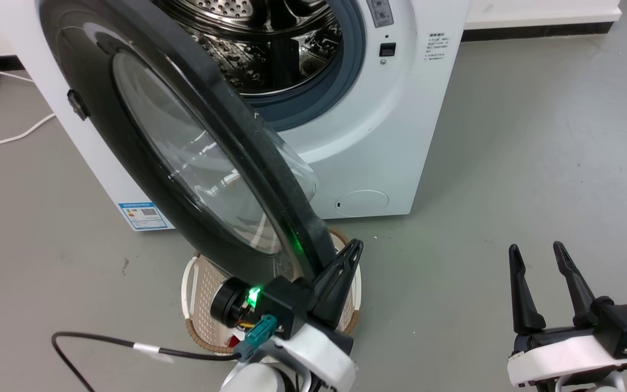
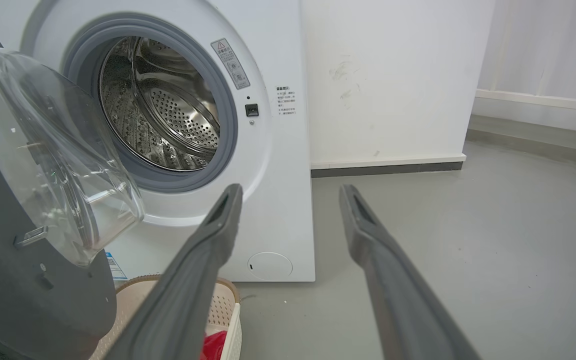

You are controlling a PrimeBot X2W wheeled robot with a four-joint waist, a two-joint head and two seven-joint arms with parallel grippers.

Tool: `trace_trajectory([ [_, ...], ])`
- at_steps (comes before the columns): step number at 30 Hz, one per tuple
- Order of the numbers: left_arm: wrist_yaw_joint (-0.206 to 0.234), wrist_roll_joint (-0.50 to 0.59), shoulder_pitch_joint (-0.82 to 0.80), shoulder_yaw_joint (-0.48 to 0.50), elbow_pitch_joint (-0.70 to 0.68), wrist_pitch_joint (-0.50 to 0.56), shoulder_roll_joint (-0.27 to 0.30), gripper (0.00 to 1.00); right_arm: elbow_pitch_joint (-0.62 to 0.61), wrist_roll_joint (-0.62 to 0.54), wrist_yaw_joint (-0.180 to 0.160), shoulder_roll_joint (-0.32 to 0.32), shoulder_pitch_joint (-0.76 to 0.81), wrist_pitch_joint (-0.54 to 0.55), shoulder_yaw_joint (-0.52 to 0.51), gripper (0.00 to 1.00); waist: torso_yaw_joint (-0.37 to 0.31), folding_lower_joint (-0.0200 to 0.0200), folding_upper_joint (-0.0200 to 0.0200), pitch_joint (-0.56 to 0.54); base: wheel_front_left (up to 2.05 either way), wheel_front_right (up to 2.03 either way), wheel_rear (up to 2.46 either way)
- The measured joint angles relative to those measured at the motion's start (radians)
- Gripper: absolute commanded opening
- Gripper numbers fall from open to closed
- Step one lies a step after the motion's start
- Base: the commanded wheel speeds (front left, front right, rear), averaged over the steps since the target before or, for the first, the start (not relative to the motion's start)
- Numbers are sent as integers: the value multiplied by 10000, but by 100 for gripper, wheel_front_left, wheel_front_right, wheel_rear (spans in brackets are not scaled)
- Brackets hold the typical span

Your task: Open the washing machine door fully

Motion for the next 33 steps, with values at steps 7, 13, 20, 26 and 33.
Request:
trace_trajectory([
  [7, -109, 0, -705, -115, 495, -138, -349, 0, 17, 65, 0, 0, -48, 0, -4, 100, -170, 0, 0, 168, 0, 0, 0],
  [13, -17, -36, -954, -125, 1057, -163, -497, 0, 71, 109, 0, 0, -57, 0, -6, 100, -243, 0, 0, 243, 0, 0, 0],
  [20, 307, -100, -946, -63, 1333, -180, -612, 0, 159, 221, 0, 0, -58, 0, -8, 100, -189, 0, 0, 218, 0, 0, 0],
  [26, 717, -142, -350, 59, 842, -165, -372, 0, 184, 257, 0, 0, -52, 0, -38, 100, -103, 0, 0, 116, 0, 0, 0],
  [33, 1179, -94, 510, 144, -159, 2, 125, 0, 222, 270, 0, 0, -14, 0, -59, 100, 140, -1, 0, -1, 0, 0, 0],
])
